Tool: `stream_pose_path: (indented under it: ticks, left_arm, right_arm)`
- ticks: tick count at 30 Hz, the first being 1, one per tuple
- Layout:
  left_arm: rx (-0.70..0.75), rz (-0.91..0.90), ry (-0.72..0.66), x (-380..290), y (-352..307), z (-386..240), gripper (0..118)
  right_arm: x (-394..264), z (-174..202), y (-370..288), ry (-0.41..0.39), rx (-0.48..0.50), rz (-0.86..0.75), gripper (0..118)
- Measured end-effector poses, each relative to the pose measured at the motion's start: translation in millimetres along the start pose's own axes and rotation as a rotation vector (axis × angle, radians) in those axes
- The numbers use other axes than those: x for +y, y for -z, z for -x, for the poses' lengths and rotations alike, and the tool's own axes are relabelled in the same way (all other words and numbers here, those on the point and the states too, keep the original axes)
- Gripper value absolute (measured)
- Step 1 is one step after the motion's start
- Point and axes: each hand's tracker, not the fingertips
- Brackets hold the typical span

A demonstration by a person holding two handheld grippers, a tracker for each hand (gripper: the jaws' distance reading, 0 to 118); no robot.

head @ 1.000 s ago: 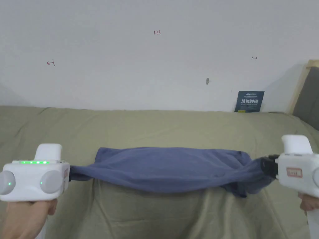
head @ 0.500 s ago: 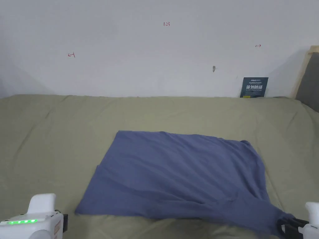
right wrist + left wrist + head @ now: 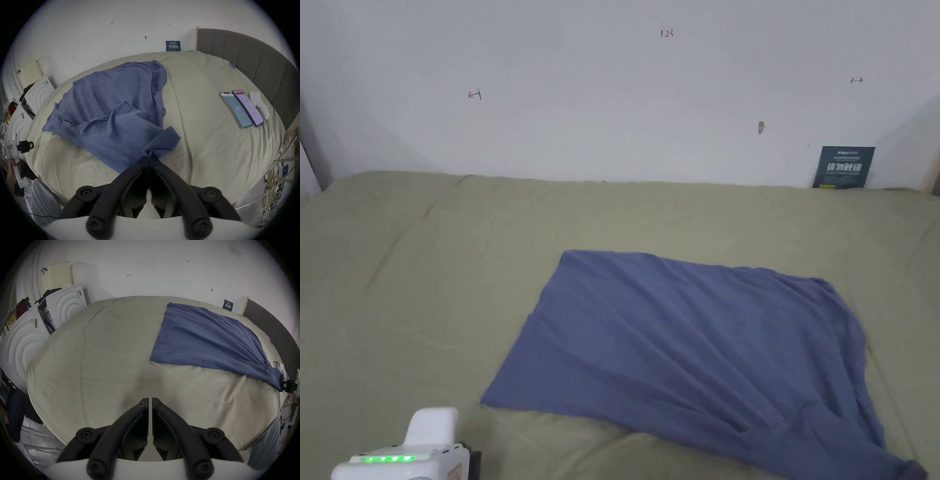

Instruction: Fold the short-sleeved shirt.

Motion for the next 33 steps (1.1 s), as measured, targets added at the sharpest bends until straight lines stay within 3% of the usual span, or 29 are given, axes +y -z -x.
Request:
stream_pose_path:
  ticks: [1,2,3,4,5,11,13,14,15,16,17,20,24,25,26,27,28,33]
  left_arm:
    - [-0.023,0.000,-0.012,-2,-1,-2,5]
    - [-0.040,-0.013,-0.029,-4,-3,-3,20]
    - [-0.036,-0.014,-0.030,-5,-4,-4,70]
    - [-0.040,-0.007,-0.029,-4,-4,-5,107]
    - [-0.042,-0.009,-0.029,-8,-5,-6,118]
    - [-0.105,-0.027,-0.015,-11,-22,-17,118]
    - [-0.135,0.004,-0.004,-15,-21,-19,113]
    - [-0.164,0.005,-0.005,-16,-20,-19,100]
    - [-0.166,0.015,0.005,-15,-17,-19,50]
    - [-0.159,0.015,0.003,-13,-16,-20,2]
    - [-0.154,0.025,0.008,-11,-12,-21,0]
    - [-0.140,0.041,0.008,-4,5,-19,0]
    - [-0.111,0.030,-0.015,25,31,-8,0]
    - [-0.108,0.030,-0.026,34,36,-5,11]
    - [-0.100,0.043,-0.027,43,43,-4,44]
    - [-0.081,0.055,-0.039,52,55,-5,108]
    - [-0.070,0.078,-0.033,58,65,-5,118]
    - [-0.019,0.053,-0.012,94,87,-18,114]
  right_arm:
    - [-1,0,2,0.004,-0.007,0.021,93]
    - [-3,-1,3,0.015,0.014,0.067,118]
    - [-9,-2,-5,0.045,0.015,0.068,117]
    - [-8,0,-8,0.035,0.023,0.035,117]
    - [-9,3,-12,0.034,0.022,0.039,117]
    - [-22,17,-44,0.012,0.007,-0.006,117]
    - [-24,17,-45,0.054,0.064,0.015,106]
    - [-24,18,-45,0.071,0.074,0.022,83]
    - [-28,19,-48,0.077,0.065,-0.009,27]
    - [-28,19,-46,0.071,0.050,-0.020,0]
    - [-25,20,-41,0.060,0.004,-0.013,0]
    - [-22,14,-33,0.087,0.051,0.012,0]
    - [-15,10,-29,0.063,0.013,-0.011,0]
    - [-12,7,-27,0.069,0.016,-0.009,0]
    - [-8,5,-24,0.079,0.022,-0.006,0]
    - [-7,5,-24,0.087,0.026,-0.010,0]
    - [-5,4,-22,0.092,0.027,-0.009,0]
    - [1,0,-12,0.081,0.012,-0.004,0]
